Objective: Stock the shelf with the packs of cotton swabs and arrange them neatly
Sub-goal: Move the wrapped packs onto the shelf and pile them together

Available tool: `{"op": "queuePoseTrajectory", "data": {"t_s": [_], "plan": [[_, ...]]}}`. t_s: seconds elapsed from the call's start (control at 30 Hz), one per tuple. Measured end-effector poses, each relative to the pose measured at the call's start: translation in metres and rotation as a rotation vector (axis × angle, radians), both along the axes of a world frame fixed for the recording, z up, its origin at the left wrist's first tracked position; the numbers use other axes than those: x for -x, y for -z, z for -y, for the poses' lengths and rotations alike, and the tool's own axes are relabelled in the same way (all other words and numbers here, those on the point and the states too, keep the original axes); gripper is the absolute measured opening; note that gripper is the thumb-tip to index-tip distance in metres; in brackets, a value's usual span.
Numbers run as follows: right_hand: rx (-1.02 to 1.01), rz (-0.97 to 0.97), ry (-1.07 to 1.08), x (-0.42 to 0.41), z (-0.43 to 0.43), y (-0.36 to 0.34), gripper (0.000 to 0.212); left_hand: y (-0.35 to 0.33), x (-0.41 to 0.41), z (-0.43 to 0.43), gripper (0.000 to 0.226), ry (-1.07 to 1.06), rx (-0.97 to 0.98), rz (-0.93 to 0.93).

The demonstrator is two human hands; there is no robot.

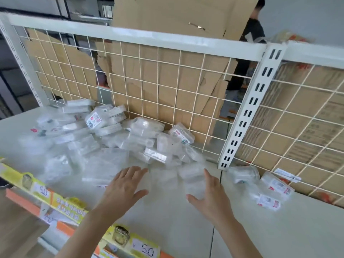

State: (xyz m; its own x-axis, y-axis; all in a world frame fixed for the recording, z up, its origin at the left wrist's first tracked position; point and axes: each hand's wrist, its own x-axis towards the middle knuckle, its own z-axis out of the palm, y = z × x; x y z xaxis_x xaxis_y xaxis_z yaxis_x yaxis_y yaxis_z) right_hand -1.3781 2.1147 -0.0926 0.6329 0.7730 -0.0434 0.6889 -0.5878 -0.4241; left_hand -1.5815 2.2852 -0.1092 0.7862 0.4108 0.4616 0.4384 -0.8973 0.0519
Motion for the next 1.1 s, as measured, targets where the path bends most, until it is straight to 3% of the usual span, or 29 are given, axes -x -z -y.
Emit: {"op": "queuePoseTrajectory", "data": {"t_s": [0.1, 0.27, 0.4, 0.53, 0.67, 1.1], "plan": [[-0.003, -0.018, -0.002, 0.002, 0.008, -0.003, 0.094, -0.002, -0.001, 0.001, 0.073, 0.036, 0.077, 0.018], [-0.135, -0.007, -0.007, 0.0, 0.037, -0.01, 0.08, -0.008, -0.005, 0.011, 0.062, 0.02, 0.165, 0.083], [-0.237, 0.006, 0.029, -0.005, 0.072, -0.014, 0.074, -0.011, -0.016, 0.028, 0.069, 0.039, 0.18, 0.147], [-0.345, -0.038, 0.123, -0.016, 0.114, -0.022, 0.082, -0.018, -0.034, 0.055, 0.075, 0.08, 0.225, 0.168], [-0.459, -0.065, 0.224, -0.031, 0.165, -0.029, 0.067, -0.025, -0.064, 0.093, 0.073, 0.147, 0.251, 0.183], [-0.477, 0.049, 0.6, -0.126, 0.387, -0.022, 0.068, -0.023, -0.21, 0.267, 0.068, 0.386, 0.315, 0.094]]}}
